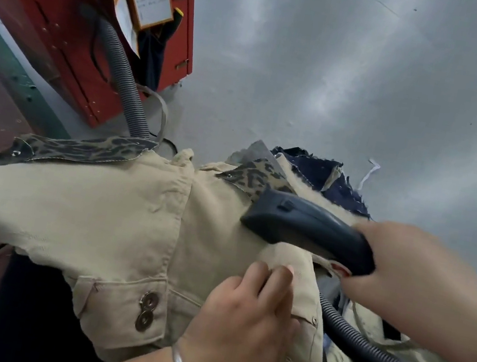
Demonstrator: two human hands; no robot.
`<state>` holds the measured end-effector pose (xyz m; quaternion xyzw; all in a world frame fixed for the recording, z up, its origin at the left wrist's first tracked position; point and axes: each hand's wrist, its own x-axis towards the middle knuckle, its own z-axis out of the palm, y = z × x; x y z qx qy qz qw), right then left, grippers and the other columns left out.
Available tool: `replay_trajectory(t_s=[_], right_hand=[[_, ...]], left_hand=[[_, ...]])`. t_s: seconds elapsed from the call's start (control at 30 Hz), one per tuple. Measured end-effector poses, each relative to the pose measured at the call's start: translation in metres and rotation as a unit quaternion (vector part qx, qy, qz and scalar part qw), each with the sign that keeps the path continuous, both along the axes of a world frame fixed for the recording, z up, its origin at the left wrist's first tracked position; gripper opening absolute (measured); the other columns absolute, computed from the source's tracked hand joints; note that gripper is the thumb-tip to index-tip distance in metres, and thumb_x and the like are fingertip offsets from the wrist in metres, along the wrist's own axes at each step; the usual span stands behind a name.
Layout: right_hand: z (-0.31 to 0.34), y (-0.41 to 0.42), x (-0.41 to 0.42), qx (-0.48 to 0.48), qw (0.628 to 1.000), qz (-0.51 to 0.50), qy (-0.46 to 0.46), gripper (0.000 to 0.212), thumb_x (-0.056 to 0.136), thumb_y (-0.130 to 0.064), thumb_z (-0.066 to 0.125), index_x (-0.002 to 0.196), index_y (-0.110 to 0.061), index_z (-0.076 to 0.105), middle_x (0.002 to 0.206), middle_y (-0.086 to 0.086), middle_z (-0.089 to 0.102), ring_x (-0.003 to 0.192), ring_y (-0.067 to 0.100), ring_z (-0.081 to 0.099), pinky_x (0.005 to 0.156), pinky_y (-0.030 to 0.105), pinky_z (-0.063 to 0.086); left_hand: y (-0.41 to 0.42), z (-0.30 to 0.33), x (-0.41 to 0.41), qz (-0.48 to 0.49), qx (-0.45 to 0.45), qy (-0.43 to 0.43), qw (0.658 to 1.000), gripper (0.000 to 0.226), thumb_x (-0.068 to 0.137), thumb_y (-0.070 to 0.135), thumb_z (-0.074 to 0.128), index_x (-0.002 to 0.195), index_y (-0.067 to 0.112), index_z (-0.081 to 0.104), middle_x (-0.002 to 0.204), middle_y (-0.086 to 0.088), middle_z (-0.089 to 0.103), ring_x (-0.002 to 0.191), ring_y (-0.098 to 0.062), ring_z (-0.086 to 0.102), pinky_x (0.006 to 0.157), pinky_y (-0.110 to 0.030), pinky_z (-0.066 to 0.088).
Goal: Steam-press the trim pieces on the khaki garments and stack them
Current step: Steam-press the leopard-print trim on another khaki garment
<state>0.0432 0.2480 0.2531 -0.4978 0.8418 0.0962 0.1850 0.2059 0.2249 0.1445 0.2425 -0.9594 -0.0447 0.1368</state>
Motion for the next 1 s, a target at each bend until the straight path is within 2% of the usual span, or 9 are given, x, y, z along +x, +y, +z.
replay_trajectory(t_s=[0.17, 0.3, 0.4, 0.5, 0.57, 0.7, 0.8, 0.87, 1.0], right_hand=[[-0.018, -0.055, 0.002, -0.067, 0.998, -0.018, -0.002, 0.011, 0.079, -0.027, 0.065, 0.086, -0.023, 0.058, 0.068, -0.004, 0.058, 0.058, 0.013, 0.055, 0.048, 0.022, 0.032], [-0.021, -0.093, -0.004, -0.116, 0.990, -0.054, -0.059, 0.008, 0.080, -0.013, 0.062, 0.088, -0.013, 0.062, 0.072, 0.005, 0.064, 0.070, 0.027, 0.068, 0.057, 0.025, 0.046], [-0.006, -0.079, -0.019, -0.174, 0.970, -0.087, -0.147, 0.005, 0.077, -0.011, 0.066, 0.081, -0.011, 0.063, 0.063, 0.009, 0.068, 0.053, 0.025, 0.070, 0.049, 0.029, 0.051], [0.006, -0.046, -0.036, -0.219, 0.957, -0.104, -0.157, 0.010, 0.073, -0.012, 0.069, 0.070, -0.014, 0.060, 0.046, 0.003, 0.063, 0.034, 0.011, 0.060, 0.042, 0.024, 0.044], [0.006, -0.025, -0.041, -0.228, 0.954, -0.123, -0.148, 0.012, 0.071, -0.012, 0.070, 0.069, -0.015, 0.059, 0.048, 0.002, 0.064, 0.030, 0.008, 0.055, 0.041, 0.022, 0.041], [-0.007, 0.001, -0.044, -0.213, 0.948, -0.165, -0.171, 0.013, 0.071, -0.016, 0.071, 0.070, -0.013, 0.059, 0.047, 0.005, 0.062, 0.029, 0.010, 0.052, 0.037, 0.022, 0.038], [-0.015, 0.009, -0.043, -0.201, 0.947, -0.170, -0.186, 0.012, 0.069, -0.017, 0.069, 0.068, -0.014, 0.058, 0.045, 0.002, 0.060, 0.032, 0.013, 0.056, 0.039, 0.023, 0.041], [-0.016, 0.011, -0.044, -0.197, 0.945, -0.174, -0.194, 0.011, 0.068, -0.019, 0.067, 0.068, -0.017, 0.057, 0.043, -0.003, 0.059, 0.032, 0.012, 0.055, 0.033, 0.020, 0.039], [-0.011, 0.018, -0.048, -0.204, 0.941, -0.179, -0.203, 0.011, 0.067, -0.021, 0.067, 0.068, -0.018, 0.056, 0.043, -0.006, 0.060, 0.033, 0.013, 0.057, 0.040, 0.023, 0.043]], left_hand=[[-0.002, 0.005, 0.000, -0.021, 0.026, -0.031, 0.999, 0.042, 0.079, 0.042, 0.047, 0.097, 0.015, 0.075, 0.096, 0.002, 0.067, 0.072, -0.016, 0.061, 0.050, -0.022, 0.045], [0.003, 0.005, 0.003, -0.009, 0.041, -0.025, 0.999, 0.049, 0.074, 0.044, 0.048, 0.099, 0.011, 0.075, 0.093, 0.002, 0.067, 0.071, -0.016, 0.062, 0.045, -0.021, 0.043], [0.005, 0.007, 0.010, -0.012, 0.075, -0.025, 0.997, 0.051, 0.073, 0.044, 0.048, 0.103, 0.011, 0.074, 0.091, 0.002, 0.068, 0.069, -0.016, 0.062, 0.038, -0.021, 0.041], [-0.007, 0.018, 0.010, -0.020, 0.100, -0.015, 0.995, 0.029, 0.071, 0.036, 0.062, 0.093, 0.020, 0.071, 0.088, 0.003, 0.062, 0.068, -0.015, 0.060, 0.033, -0.025, 0.040], [-0.025, 0.029, 0.002, -0.007, 0.095, -0.002, 0.995, 0.023, 0.068, 0.026, 0.071, 0.090, 0.019, 0.065, 0.088, 0.001, 0.058, 0.071, -0.018, 0.057, 0.039, -0.030, 0.044], [-0.061, 0.037, -0.030, 0.023, 0.039, -0.008, 0.999, 0.046, 0.074, 0.020, 0.062, 0.120, 0.014, 0.061, 0.110, -0.004, 0.061, 0.096, -0.026, 0.055, 0.071, -0.039, 0.049], [-0.064, 0.024, -0.039, 0.006, 0.045, -0.031, 0.998, 0.029, 0.081, 0.020, 0.053, 0.102, 0.015, 0.071, 0.107, 0.000, 0.068, 0.103, -0.024, 0.062, 0.084, -0.035, 0.047], [-0.060, 0.015, -0.033, -0.004, 0.051, -0.036, 0.998, 0.033, 0.080, 0.022, 0.045, 0.094, 0.015, 0.074, 0.104, -0.001, 0.071, 0.105, -0.021, 0.064, 0.092, -0.032, 0.046], [-0.060, 0.011, -0.025, -0.011, 0.048, -0.017, 0.999, 0.014, 0.079, 0.014, 0.056, 0.085, 0.014, 0.069, 0.093, -0.001, 0.067, 0.089, -0.023, 0.063, 0.080, -0.036, 0.048]])
